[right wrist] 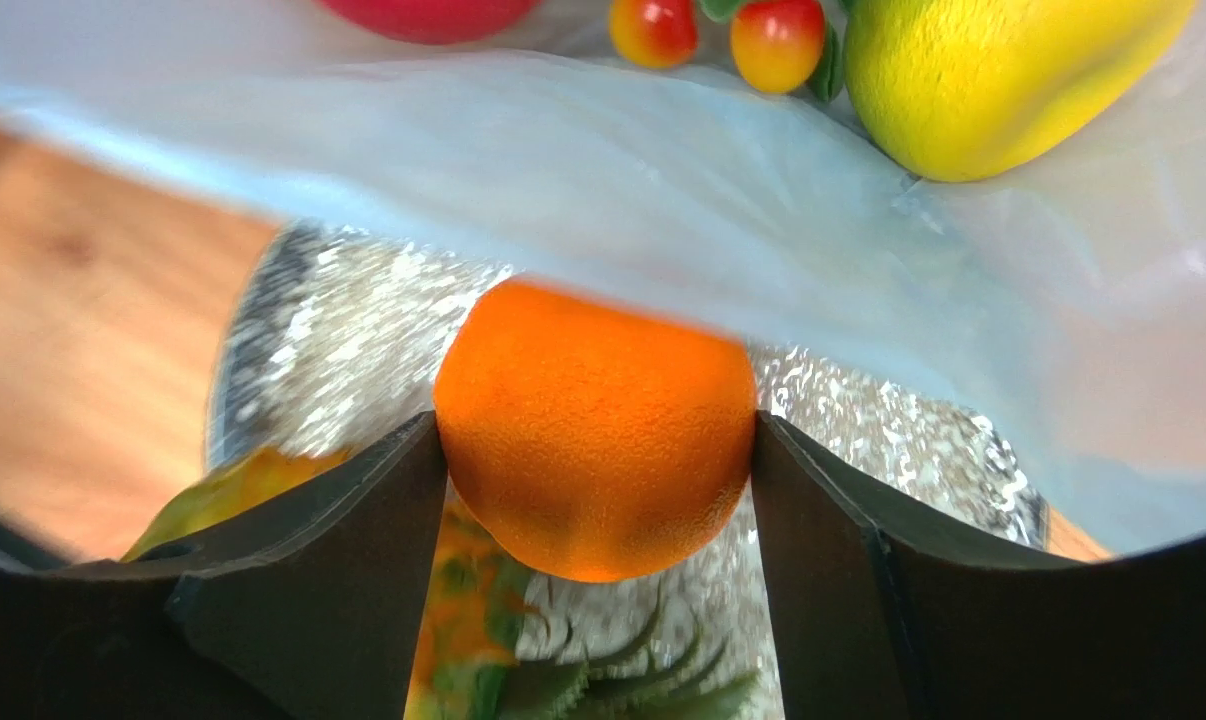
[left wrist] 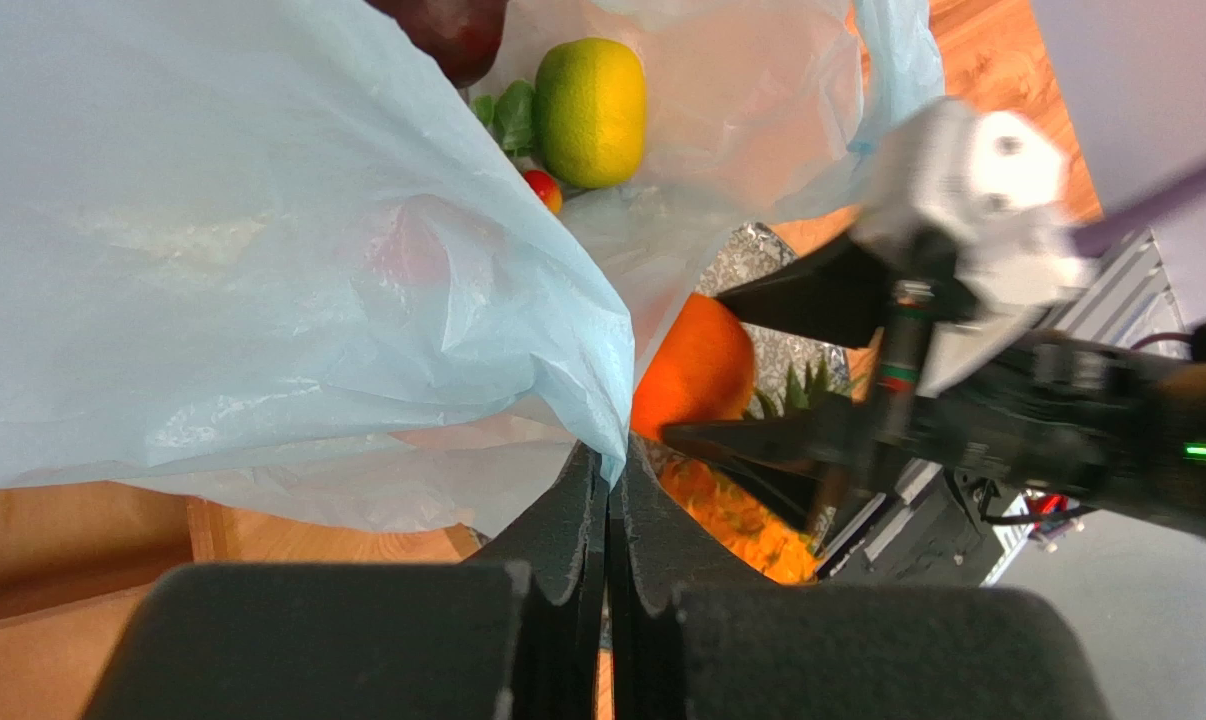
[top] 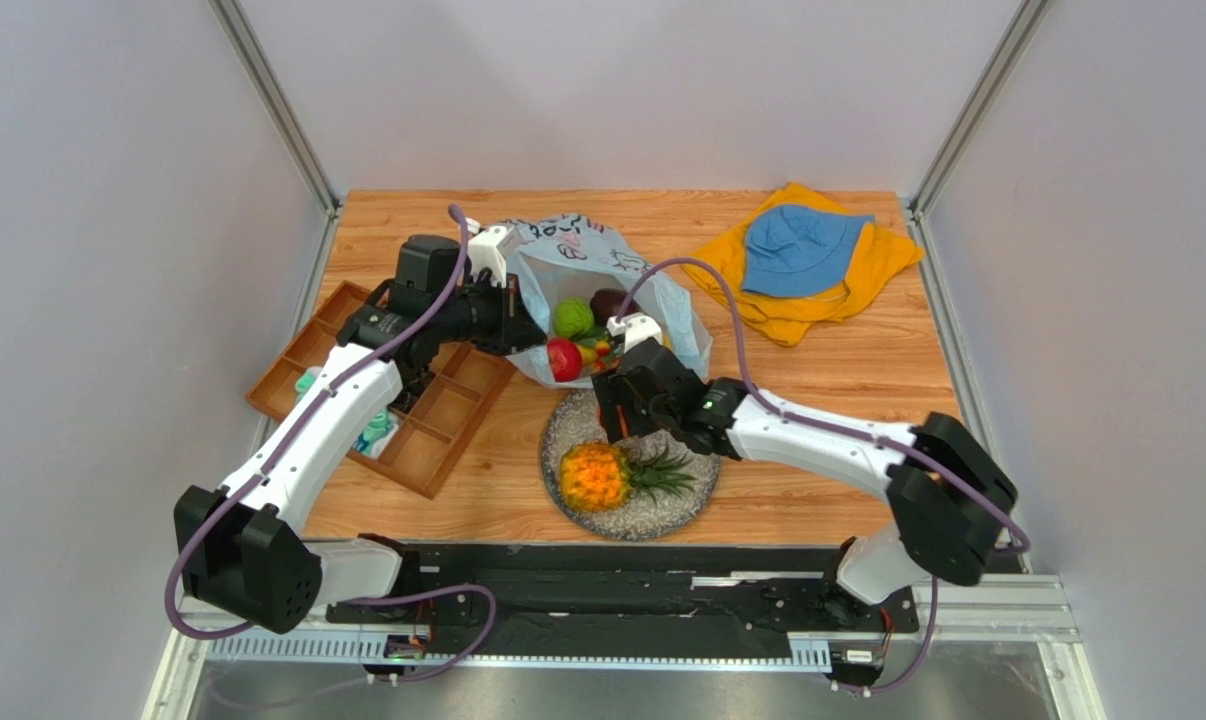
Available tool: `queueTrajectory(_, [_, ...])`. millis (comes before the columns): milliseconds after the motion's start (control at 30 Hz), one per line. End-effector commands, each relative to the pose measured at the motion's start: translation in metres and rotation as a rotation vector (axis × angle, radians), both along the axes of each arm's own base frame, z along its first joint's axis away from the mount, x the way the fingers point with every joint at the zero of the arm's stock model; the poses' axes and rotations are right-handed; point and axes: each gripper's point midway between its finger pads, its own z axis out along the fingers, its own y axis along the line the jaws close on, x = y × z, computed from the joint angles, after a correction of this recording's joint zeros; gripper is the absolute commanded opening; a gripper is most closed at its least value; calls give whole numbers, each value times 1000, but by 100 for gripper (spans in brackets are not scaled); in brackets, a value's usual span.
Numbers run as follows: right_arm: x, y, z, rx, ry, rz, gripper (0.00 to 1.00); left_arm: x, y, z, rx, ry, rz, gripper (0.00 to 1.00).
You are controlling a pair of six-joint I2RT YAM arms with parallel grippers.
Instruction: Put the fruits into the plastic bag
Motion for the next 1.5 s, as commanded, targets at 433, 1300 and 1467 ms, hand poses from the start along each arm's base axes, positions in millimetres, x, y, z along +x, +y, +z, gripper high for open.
queueTrajectory(433, [56, 29, 129, 171, -248, -2, 18, 1, -2, 24, -26, -67, -17, 0])
queueTrajectory(1300, [125, 39, 43, 28, -78, -87, 78, 1, -3, 23, -31, -60, -22, 0])
queueTrajectory(1467, [124, 38, 46, 30, -84, -83, 80, 1, -3, 24, -31, -61, -22, 0])
